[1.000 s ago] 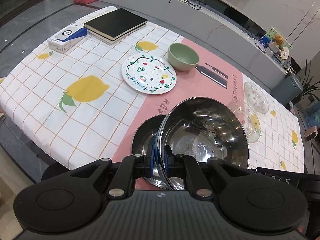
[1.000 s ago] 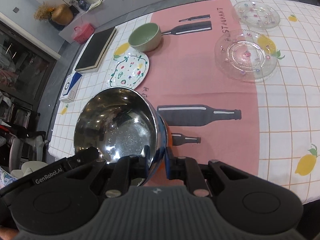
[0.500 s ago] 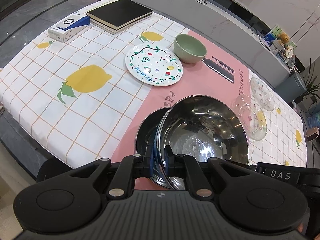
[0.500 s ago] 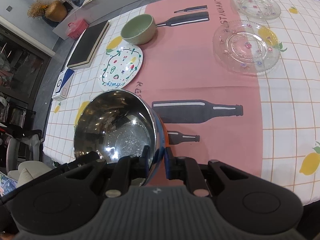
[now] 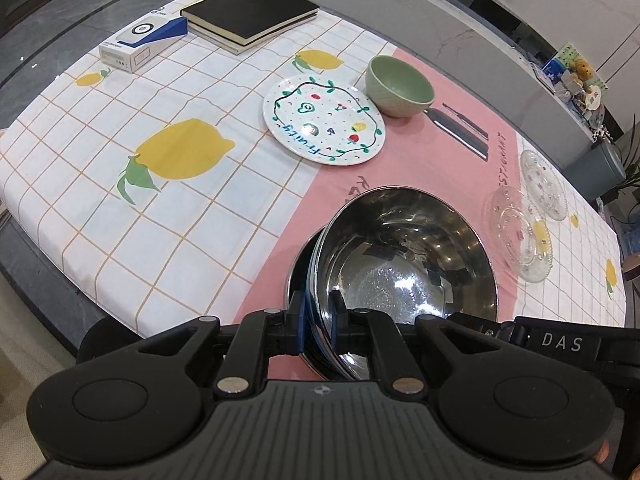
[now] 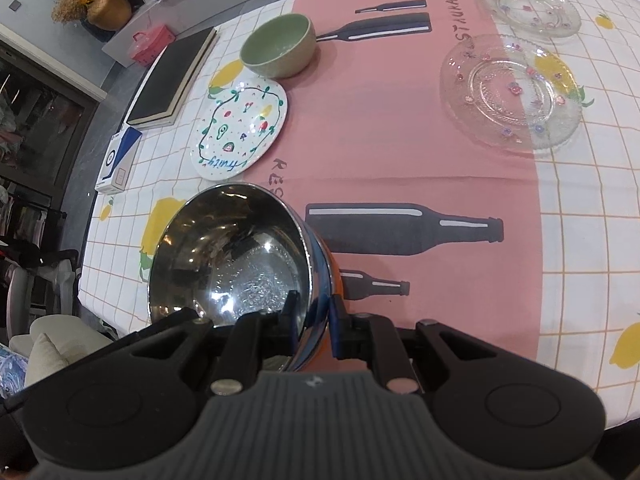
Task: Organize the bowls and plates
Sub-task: 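Open both grippers and withdraw them from the stacked bowls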
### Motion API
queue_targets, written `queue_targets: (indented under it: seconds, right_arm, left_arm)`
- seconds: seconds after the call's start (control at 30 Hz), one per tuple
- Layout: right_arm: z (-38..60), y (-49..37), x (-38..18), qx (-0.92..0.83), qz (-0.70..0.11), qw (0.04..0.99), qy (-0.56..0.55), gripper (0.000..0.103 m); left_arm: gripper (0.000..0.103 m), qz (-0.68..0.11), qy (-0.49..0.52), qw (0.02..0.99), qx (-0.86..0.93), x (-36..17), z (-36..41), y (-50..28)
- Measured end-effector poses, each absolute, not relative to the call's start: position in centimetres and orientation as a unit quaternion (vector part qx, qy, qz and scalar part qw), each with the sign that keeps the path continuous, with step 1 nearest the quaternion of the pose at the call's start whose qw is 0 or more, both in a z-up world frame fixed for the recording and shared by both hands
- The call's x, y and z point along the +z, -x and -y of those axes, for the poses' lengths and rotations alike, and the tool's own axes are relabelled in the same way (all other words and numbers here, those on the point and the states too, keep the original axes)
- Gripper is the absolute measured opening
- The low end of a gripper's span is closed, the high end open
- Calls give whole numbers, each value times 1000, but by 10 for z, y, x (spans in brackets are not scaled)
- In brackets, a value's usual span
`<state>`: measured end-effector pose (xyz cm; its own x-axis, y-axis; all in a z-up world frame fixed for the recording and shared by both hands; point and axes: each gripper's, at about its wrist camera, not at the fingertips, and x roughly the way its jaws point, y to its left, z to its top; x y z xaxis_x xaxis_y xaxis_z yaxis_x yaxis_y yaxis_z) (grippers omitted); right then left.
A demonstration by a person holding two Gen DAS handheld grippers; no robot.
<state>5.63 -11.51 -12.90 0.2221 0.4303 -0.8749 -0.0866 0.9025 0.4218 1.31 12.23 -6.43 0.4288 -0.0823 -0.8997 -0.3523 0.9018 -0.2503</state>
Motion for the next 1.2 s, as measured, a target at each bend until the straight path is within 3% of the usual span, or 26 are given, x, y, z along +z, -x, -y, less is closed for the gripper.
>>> queue_targets:
  seconds: [0.67,0.8,0.97,1.03,1.2]
  right_arm:
    - [112,-63,-131,174,-612,758,-141,16]
    - [113,-63,-130,175,-609,761,-143,17]
    - [116,-62,-126,174,-601,766,-144,17]
    - [117,-62,-124,174,-599,768,-145,14]
    - [118,-63,-123,175,-598,769,-146,12]
  left_arm:
    - [22,-544,175,816,83,-64,-120,-21]
    - [32,-533,165,825,89,-58,-121,-21]
    - [31,-509,130,845,100,-48,-118,-20]
    - [21,-508,124,847,98,-49,-116,-22]
    - [16,-519,118,842,91,-56,-112,-25]
